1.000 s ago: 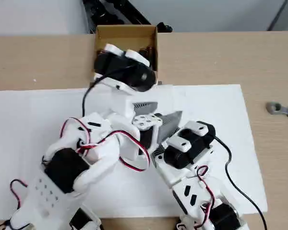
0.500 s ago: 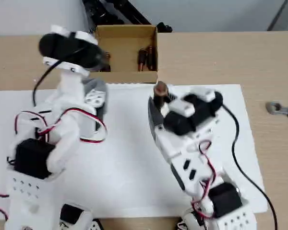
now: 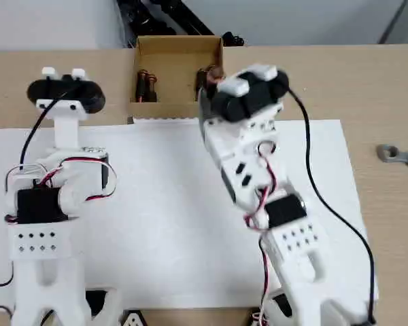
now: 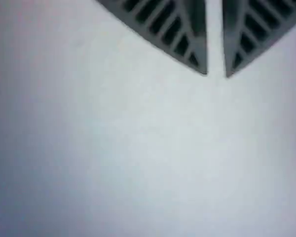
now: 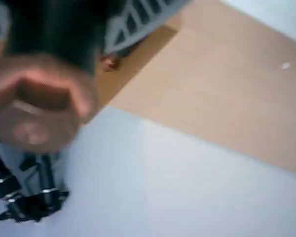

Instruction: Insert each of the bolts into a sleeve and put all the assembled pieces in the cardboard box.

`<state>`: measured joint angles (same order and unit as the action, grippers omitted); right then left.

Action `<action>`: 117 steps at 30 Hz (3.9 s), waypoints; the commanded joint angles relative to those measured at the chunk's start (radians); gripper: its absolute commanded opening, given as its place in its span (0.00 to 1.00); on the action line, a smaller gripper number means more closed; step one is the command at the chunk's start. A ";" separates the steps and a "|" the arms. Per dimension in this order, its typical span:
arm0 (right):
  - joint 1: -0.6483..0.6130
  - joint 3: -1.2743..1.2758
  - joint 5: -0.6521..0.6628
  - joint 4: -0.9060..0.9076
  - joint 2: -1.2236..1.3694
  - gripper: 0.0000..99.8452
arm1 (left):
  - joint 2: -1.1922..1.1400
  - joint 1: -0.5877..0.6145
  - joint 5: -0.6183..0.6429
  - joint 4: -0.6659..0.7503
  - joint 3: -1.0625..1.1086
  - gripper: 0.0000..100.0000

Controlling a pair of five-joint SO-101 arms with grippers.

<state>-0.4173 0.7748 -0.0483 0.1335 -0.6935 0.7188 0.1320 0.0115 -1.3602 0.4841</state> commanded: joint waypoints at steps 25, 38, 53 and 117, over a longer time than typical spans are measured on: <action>0.090 -0.769 -0.003 -0.325 1.013 0.00 | 0.021 0.029 0.000 0.028 0.064 0.01; 0.025 -0.835 -0.002 -0.318 1.208 0.01 | 0.021 0.026 0.011 0.048 0.065 0.01; -0.010 -0.829 -0.002 -0.209 1.211 0.22 | 0.021 0.026 0.006 0.043 0.064 0.01; 0.354 0.718 0.127 0.989 -1.122 0.00 | 0.020 0.034 -0.072 0.694 0.615 0.01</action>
<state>-0.0767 1.4561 0.0729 1.1308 -1.8075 0.7188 0.1611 -0.0545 -0.7050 1.0840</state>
